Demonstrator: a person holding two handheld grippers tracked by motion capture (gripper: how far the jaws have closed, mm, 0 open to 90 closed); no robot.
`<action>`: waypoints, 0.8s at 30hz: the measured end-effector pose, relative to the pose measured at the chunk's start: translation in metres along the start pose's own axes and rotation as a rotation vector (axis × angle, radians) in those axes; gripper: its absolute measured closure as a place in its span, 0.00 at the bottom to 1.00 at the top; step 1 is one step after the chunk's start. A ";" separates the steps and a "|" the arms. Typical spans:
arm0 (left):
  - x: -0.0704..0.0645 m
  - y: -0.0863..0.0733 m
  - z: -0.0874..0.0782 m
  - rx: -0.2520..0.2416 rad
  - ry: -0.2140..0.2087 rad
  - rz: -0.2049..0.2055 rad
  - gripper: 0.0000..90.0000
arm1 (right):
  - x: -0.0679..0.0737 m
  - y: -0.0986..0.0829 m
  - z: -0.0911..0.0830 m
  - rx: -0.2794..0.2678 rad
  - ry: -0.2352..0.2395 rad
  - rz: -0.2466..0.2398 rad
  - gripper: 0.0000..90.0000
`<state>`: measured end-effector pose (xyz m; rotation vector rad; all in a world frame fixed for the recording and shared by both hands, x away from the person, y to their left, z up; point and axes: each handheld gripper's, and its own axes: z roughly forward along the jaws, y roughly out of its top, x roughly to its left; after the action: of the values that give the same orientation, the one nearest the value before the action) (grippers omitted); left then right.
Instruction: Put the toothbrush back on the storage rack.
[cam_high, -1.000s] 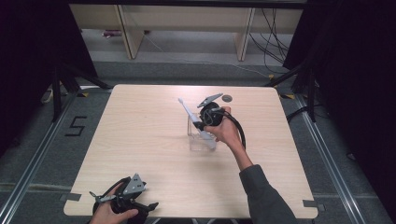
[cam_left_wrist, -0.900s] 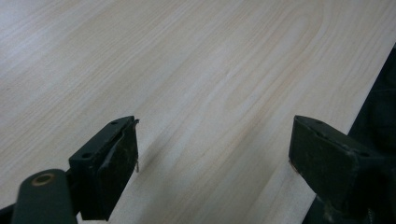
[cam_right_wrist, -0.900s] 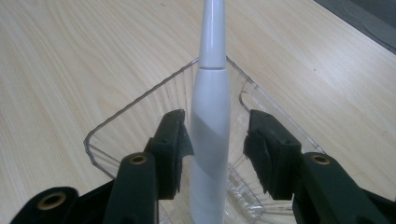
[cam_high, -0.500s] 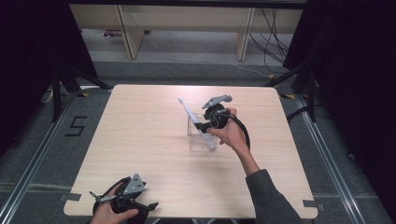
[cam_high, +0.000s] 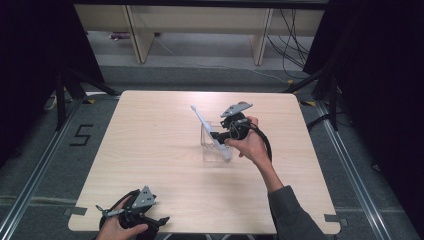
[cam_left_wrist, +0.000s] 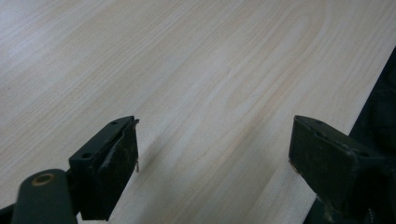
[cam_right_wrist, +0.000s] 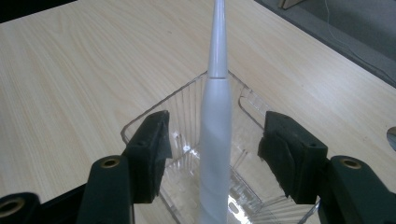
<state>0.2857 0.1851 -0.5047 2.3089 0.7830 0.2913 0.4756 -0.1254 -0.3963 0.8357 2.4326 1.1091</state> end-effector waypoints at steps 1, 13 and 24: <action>0.000 0.000 0.000 0.000 0.000 -0.001 0.17 | 0.001 -0.001 -0.002 0.001 0.007 0.013 0.46; -0.001 -0.001 0.001 -0.008 0.001 -0.021 0.17 | 0.005 -0.006 -0.015 -0.012 0.039 0.024 0.45; -0.003 0.000 -0.001 -0.019 -0.004 -0.004 0.17 | 0.001 -0.015 -0.026 -0.032 0.014 0.039 0.43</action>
<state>0.2830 0.1843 -0.5037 2.2894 0.7789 0.2909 0.4556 -0.1471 -0.3908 0.8712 2.4135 1.1689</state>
